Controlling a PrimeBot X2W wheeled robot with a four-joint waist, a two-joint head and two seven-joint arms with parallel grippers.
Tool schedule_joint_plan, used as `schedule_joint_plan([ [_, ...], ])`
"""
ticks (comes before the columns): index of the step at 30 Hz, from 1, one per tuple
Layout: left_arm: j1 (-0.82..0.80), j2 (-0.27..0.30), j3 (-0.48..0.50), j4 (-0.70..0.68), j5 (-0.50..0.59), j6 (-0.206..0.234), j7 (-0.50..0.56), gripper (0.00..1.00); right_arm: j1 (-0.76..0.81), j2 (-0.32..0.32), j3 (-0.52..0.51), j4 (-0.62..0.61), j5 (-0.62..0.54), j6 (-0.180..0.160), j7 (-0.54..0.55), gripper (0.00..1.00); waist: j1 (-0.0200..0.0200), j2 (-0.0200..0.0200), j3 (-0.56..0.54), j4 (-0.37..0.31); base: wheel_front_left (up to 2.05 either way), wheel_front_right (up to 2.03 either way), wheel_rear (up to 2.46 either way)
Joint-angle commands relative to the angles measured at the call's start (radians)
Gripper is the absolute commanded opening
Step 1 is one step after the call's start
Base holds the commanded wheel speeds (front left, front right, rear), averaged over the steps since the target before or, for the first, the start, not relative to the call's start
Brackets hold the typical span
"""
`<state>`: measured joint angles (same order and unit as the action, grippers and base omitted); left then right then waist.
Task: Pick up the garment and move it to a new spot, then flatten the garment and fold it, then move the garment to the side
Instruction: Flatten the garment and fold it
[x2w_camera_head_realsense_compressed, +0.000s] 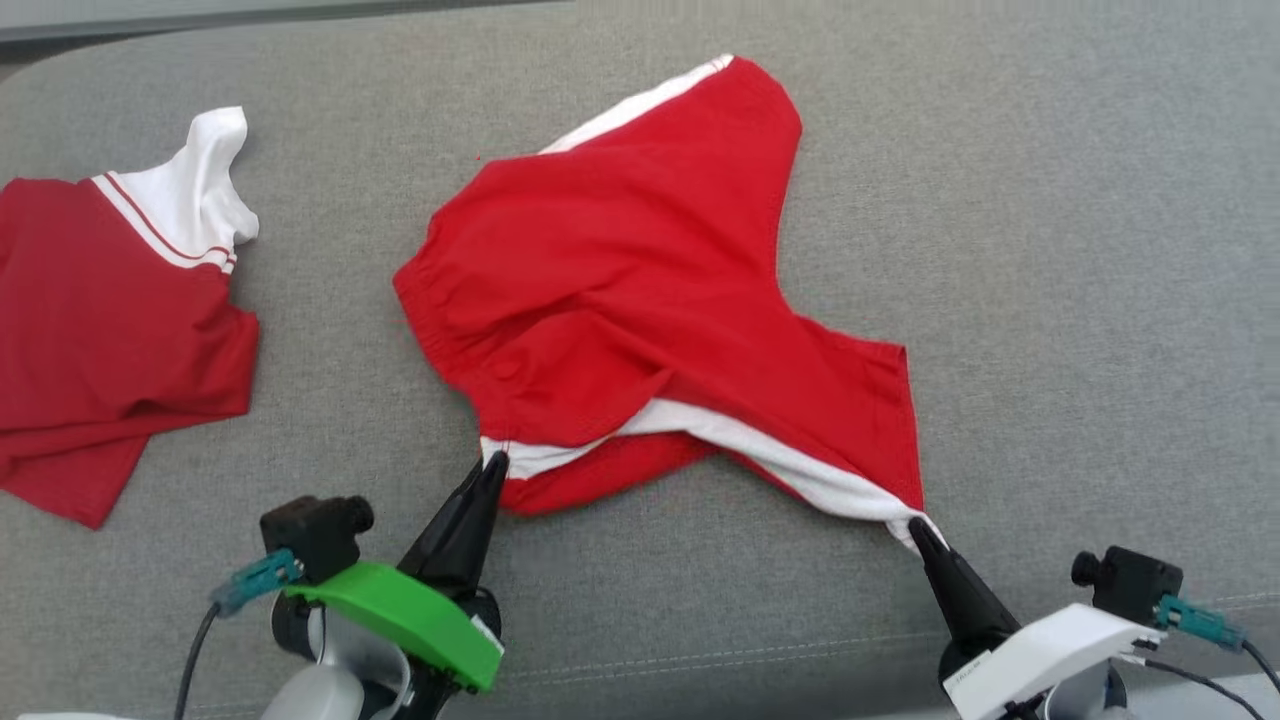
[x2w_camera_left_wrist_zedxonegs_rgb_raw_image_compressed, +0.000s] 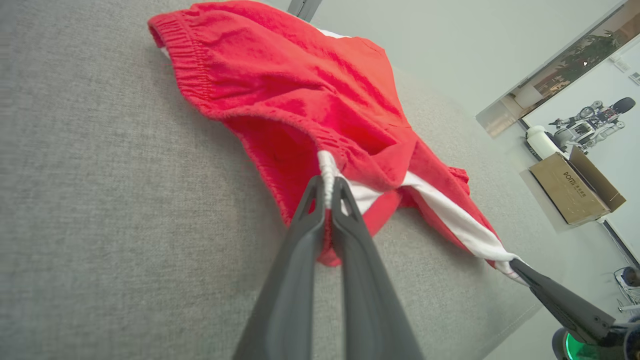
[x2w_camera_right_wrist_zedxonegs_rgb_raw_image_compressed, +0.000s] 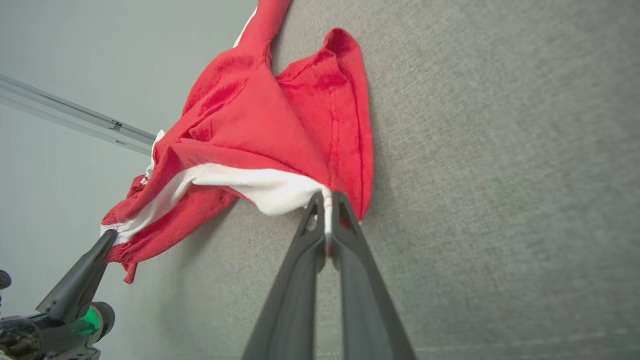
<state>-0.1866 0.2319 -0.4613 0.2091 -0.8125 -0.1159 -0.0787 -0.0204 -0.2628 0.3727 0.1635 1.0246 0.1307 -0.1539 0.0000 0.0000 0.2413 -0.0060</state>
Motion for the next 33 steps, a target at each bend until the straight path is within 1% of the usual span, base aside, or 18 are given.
schedule_joint_plan([
  [1, 0.043, 0.017, 0.011, -0.029, -0.021, 0.011, 0.009, 0.0, 0.041, -0.001, -0.02, -0.019, -0.016, 0.0, 0.021, 0.0, 0.0, 0.0, -0.042, -0.026, 0.0, 0.0, 0.0],
  [6, 0.16, 0.051, 0.037, -0.14, -0.077, 0.044, 0.039, 0.0, 0.162, 0.01, -0.097, -0.102, -0.063, 0.0, 0.116, 0.0, 0.0, 0.0, -0.086, -0.035, 0.0, 0.0, 0.0],
  [8, 0.204, 0.058, 0.043, -0.176, -0.094, 0.061, 0.048, 0.0, 0.208, 0.018, -0.135, -0.134, -0.084, 0.0, 0.157, 0.0, 0.0, 0.0, -0.101, -0.036, 0.0, 0.0, 0.0],
  [9, 0.204, 0.058, 0.043, -0.176, -0.094, 0.061, 0.048, 0.0, 0.208, 0.018, -0.135, -0.134, -0.084, 0.0, 0.157, 0.0, 0.0, 0.0, -0.101, -0.036, 0.0, 0.0, 0.0],
  [13, 0.277, 0.068, 0.043, -0.239, -0.111, 0.093, 0.066, 0.0, 0.289, 0.041, -0.222, -0.208, -0.128, 0.0, 0.242, 0.0, 0.0, 0.0, -0.127, -0.031, 0.0, 0.0, 0.0],
  [18, 0.31, 0.075, 0.04, -0.298, -0.117, 0.119, 0.084, 0.0, 0.314, 0.08, -0.327, -0.318, -0.196, 0.0, 0.323, 0.0, 0.0, 0.0, -0.136, -0.009, 0.0, 0.0, 0.0],
  [22, 0.269, 0.066, 0.041, -0.324, -0.119, 0.129, 0.096, 0.0, 0.246, 0.107, -0.394, -0.372, -0.247, 0.0, 0.366, 0.0, 0.0, 0.0, -0.126, 0.015, 0.0, 0.0, 0.0],
  [23, 0.254, 0.064, 0.039, -0.33, -0.12, 0.125, 0.1, 0.0, 0.219, 0.114, -0.406, -0.376, -0.258, 0.0, 0.373, 0.0, 0.0, 0.0, -0.121, 0.023, 0.0, 0.0, 0.0],
  [26, 0.2, 0.06, 0.038, -0.329, -0.122, 0.115, 0.119, 0.0, 0.11, 0.112, -0.409, -0.362, -0.304, 0.0, 0.396, 0.0, 0.0, 0.0, -0.095, 0.046, 0.0, 0.0, 0.0],
  [27, 0.176, 0.061, 0.04, -0.324, -0.118, 0.114, 0.124, 0.0, 0.065, 0.11, -0.404, -0.348, -0.317, 0.0, 0.399, 0.0, 0.0, 0.0, -0.085, 0.053, 0.0, 0.0, 0.0],
  [30, 0.101, 0.047, 0.04, -0.302, -0.122, 0.106, 0.143, 0.0, -0.077, 0.079, -0.369, -0.284, -0.365, 0.0, 0.41, 0.0, 0.0, 0.0, -0.054, 0.075, 0.0, 0.0, 0.0],
  [33, 0.034, 0.029, 0.041, -0.259, -0.131, 0.097, 0.153, 0.0, -0.223, 0.041, -0.321, -0.187, -0.385, 0.0, 0.411, 0.0, 0.0, 0.0, -0.025, 0.101, 0.0, 0.0, 0.0],
])
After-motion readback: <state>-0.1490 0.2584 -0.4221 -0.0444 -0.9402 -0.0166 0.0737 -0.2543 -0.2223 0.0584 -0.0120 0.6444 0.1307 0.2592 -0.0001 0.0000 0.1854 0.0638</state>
